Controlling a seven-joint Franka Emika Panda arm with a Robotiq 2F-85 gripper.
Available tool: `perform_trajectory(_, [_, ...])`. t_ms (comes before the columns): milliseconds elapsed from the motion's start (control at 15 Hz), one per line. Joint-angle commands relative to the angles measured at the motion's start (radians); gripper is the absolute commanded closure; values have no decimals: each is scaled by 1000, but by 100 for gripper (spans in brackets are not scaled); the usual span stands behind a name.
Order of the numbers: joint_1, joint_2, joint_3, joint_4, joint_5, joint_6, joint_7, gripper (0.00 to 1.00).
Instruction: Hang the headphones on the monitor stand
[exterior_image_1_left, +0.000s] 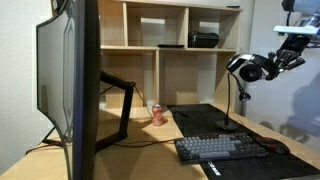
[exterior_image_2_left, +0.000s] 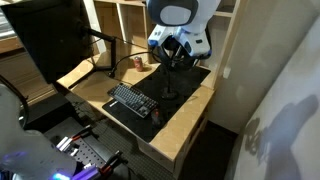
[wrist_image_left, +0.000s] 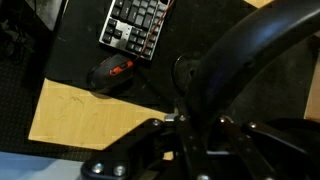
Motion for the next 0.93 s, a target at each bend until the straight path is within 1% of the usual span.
perform_trajectory(0, [19,8,-19,3,0,-2,1,96])
perform_trajectory(67, [26,14,-14,11,-27,-39,-15,96])
perform_trajectory(133, [32,-2,-5,29,-28,-133,-67,96])
perform_trajectory(200, [42,-37,2,26,-28,-185,-71,96])
perform_trajectory(267, [50,-94,3,24,-37,-270,-74,96])
perform_trajectory(333, [56,-104,2,46,-35,-342,-92,96])
perform_trajectory(400, [83,-115,20,68,-26,-387,-87,96])
perform_trajectory(600, [133,-161,47,161,20,-616,-67,96])
perform_trajectory(800, [160,-131,52,247,80,-810,-92,96])
perform_trajectory(867, [155,-168,64,193,37,-721,-55,84])
